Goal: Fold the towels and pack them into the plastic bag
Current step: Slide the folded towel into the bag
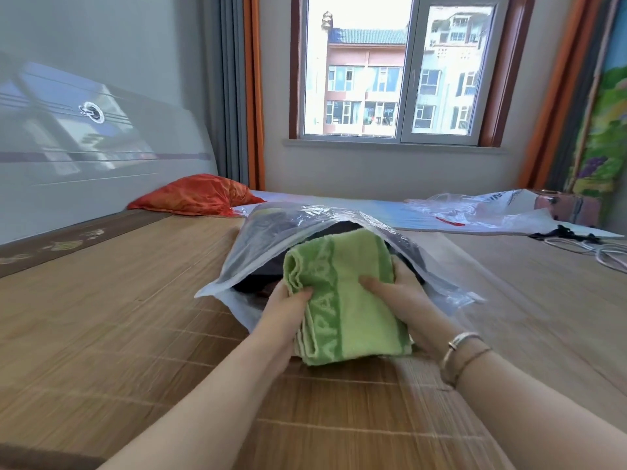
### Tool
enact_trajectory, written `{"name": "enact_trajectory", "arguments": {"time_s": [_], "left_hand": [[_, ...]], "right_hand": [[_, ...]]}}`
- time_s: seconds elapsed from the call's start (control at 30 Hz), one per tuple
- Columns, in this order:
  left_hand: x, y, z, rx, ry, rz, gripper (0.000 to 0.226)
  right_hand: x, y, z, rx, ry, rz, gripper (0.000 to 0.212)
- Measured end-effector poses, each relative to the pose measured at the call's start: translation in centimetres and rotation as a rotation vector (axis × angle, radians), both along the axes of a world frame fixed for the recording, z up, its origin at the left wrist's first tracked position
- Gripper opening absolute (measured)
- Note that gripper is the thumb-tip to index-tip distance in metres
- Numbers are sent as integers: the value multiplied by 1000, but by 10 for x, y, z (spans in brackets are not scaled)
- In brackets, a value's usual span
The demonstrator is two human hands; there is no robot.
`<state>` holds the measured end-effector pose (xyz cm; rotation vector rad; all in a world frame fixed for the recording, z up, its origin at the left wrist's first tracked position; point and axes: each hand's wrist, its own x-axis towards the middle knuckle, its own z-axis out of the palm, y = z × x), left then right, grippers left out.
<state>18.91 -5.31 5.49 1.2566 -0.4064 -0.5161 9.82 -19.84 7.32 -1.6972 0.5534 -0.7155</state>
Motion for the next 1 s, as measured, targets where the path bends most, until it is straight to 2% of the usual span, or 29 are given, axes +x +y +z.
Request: {"name": "enact_trajectory", "arguments": {"time_s": [0.1, 0.17, 0.23, 0.27, 0.33, 0.37, 0.4, 0.47, 0.5, 0.57, 0.63, 0.7, 0.8, 1.0], "left_hand": [[20, -32, -7, -25, -85, 96, 21], [31, -47, -9, 0, -137, 176, 14], [35, -53, -12, 76, -212, 324, 14], [32, -51, -17, 136, -286, 405, 15], [23, -43, -34, 282, -530, 499, 18], [19, -38, -44, 365, -675, 486, 19], [17, -33, -54, 452, -812, 427, 17], [14, -19, -66, 589, -994, 232, 10], [11, -12, -67, 613, -1056, 130, 12], [7, 1, -64, 620, -1156, -18, 26], [5, 10, -59, 683, -1279, -37, 29], [7, 13, -53, 853, -1476, 14, 22], [8, 9, -51, 1081, -1655, -31, 27], [19, 9, -60, 1125, -1688, -65, 33]], "right_hand": [[35, -21, -10, -254, -97, -142, 28], [52, -30, -15, -292, -187, -228, 23], [67, -39, -21, -303, -204, -333, 29], [71, -43, -25, -335, -111, -410, 43], [72, -48, -32, -486, 196, -608, 75], [68, -47, -34, -586, 265, -673, 79], [65, -46, -34, -697, 255, -696, 71], [58, -38, -34, -911, 119, -597, 38], [55, -34, -36, -1031, 62, -513, 29], [52, -29, -46, -1278, 71, -338, 35], [51, -30, -56, -1426, 221, -162, 55], [55, -36, -61, -1485, 344, -105, 66], [74, -38, -64, -1514, 449, -181, 73], [138, -44, -68, -1408, 700, -319, 82]]}}
